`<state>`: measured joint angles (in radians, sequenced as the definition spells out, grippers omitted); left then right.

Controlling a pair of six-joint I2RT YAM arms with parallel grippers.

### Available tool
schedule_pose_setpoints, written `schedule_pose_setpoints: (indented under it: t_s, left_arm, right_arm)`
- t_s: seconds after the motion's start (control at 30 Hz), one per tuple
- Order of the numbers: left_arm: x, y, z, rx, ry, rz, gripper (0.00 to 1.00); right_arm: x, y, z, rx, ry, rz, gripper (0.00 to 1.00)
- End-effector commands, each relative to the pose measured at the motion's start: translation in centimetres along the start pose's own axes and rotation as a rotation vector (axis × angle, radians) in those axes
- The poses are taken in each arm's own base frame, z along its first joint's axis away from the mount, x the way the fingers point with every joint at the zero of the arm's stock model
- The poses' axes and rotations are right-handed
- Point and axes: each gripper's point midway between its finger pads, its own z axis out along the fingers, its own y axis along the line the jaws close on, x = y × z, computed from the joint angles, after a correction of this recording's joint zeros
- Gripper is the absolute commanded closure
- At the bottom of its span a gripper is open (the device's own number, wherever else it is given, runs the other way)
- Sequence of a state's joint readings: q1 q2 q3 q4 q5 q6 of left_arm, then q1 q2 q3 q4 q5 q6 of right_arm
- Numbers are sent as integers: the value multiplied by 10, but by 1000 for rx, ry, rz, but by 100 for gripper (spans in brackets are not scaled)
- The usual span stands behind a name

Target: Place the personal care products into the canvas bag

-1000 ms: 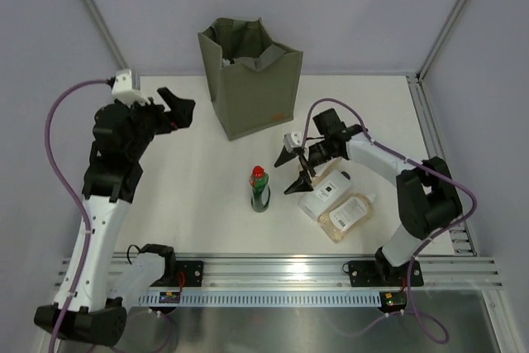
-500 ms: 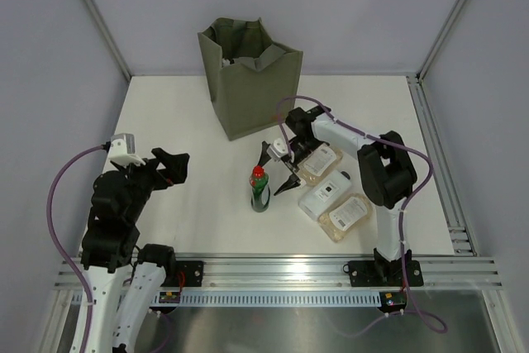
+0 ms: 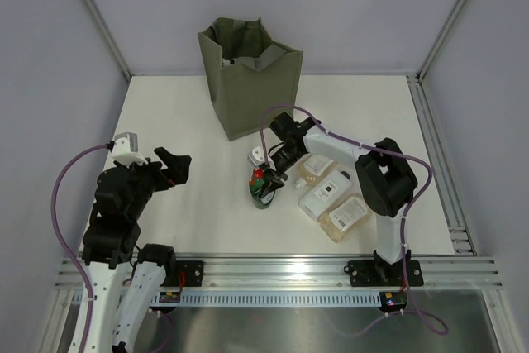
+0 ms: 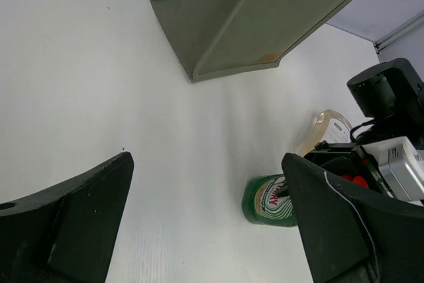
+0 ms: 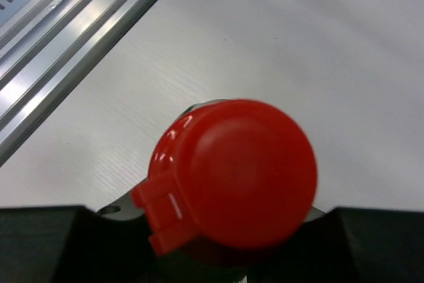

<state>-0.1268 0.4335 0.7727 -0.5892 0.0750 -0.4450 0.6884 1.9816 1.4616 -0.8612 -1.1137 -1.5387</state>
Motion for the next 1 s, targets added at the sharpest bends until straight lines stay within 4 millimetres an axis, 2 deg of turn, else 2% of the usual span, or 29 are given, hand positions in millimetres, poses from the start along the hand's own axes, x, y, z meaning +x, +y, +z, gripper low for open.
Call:
schedule_pose_setpoints:
  t_s: [0.0, 0.07, 0.1, 0.13, 0.17, 0.2, 0.23, 0.27, 0.3, 0.33, 0.37, 0.4, 0.43, 0.47, 0.5, 0.53, 0.57, 0.6, 0.63, 0.7, 0.73, 0.77, 0.8, 0.83, 0.87, 0.9, 0.93, 0.97]
  left_arm:
    - [-14, -10, -2, 37, -43, -5, 1]
    - [-13, -10, -1, 40, -43, -6, 1]
    - [-13, -11, 0, 45, -45, -8, 1]
    - [-13, -11, 0, 47, -47, -9, 1]
    - [-13, -12, -1, 51, -50, -10, 1]
    - [-13, -12, 0, 54, -49, -13, 1]
    - [-13, -12, -1, 56, -51, -14, 1]
    - [-14, -13, -1, 59, -53, -14, 1]
    - [-14, -13, -1, 60, -52, -14, 1]
    - [-13, -13, -1, 60, -51, -15, 1]
    - [-12, -14, 0, 64, -49, -18, 1]
    - [-13, -15, 0, 69, -55, -19, 1]
    - [-10, -14, 1, 68, -46, -23, 1]
    - [-11, -14, 2, 70, -50, -28, 1]
    - [-10, -13, 4, 65, -49, -33, 1]
    - [-7, -11, 5, 61, -45, -39, 1]
    - [-8, -12, 6, 64, -50, -43, 1]
    - [-8, -12, 7, 66, -50, -47, 1]
    - [-7, -12, 8, 67, -52, -50, 1]
    - [-8, -14, 9, 78, -56, -56, 1]
    - [-7, -14, 10, 78, -56, -59, 1]
    - [-7, -15, 10, 85, -56, -62, 1]
    - [-6, -15, 11, 85, -52, -64, 1]
    - [-6, -15, 11, 87, -53, -66, 1]
    - [-5, -15, 12, 88, -50, -73, 1]
    - [-4, -15, 12, 93, -49, -75, 1]
    - [-5, -16, 13, 96, -52, -78, 1]
    - [-4, -17, 13, 99, -51, -85, 1]
  right_arm:
    - [-25, -22, -20, 132, 42, 71, 96]
    - [-31, -19, -24, 145, 22, 116, 100]
    - [-43, -28, -30, 186, 8, 91, 100]
    - [-45, -31, -32, 211, 8, 113, 100]
    - [-52, -33, -35, 241, -9, 215, 100]
    - [-70, -46, -43, 297, -35, 201, 100]
    - [-75, -56, -50, 362, -28, 243, 100]
    - [-93, -64, -59, 412, -69, 372, 100]
    - [-108, -73, -69, 460, -94, 423, 100]
    - [-131, -97, -91, 583, -104, 444, 100]
    - [-147, -105, -102, 643, -154, 579, 100]
    - [-147, -115, -115, 724, -151, 656, 100]
    - [-183, -128, -137, 793, -223, 691, 100]
    - [-198, -134, -148, 826, -249, 712, 100]
    - [-193, -140, -151, 844, -238, 765, 100]
    - [-225, -150, -171, 903, -307, 759, 100]
    - [-224, -161, -179, 955, -324, 784, 100]
    - [-224, -172, -196, 1054, -343, 801, 100]
    - [-247, -179, -214, 1104, -422, 798, 100]
    - [-254, -199, -235, 1192, -503, 788, 100]
    - [-267, -206, -258, 1276, -560, 753, 100]
    - [-273, -212, -269, 1313, -590, 720, 100]
    - [-281, -224, -288, 1382, -657, 655, 100]
    - [-286, -230, -302, 1423, -701, 611, 100]
    - [-278, -244, -308, 1457, -721, 590, 100]
    - [-286, -252, -320, 1486, -778, 520, 100]
    - [-306, -253, -342, 1538, -832, 441, 100]
    - [-278, -276, -337, 1577, -808, 449, 100]
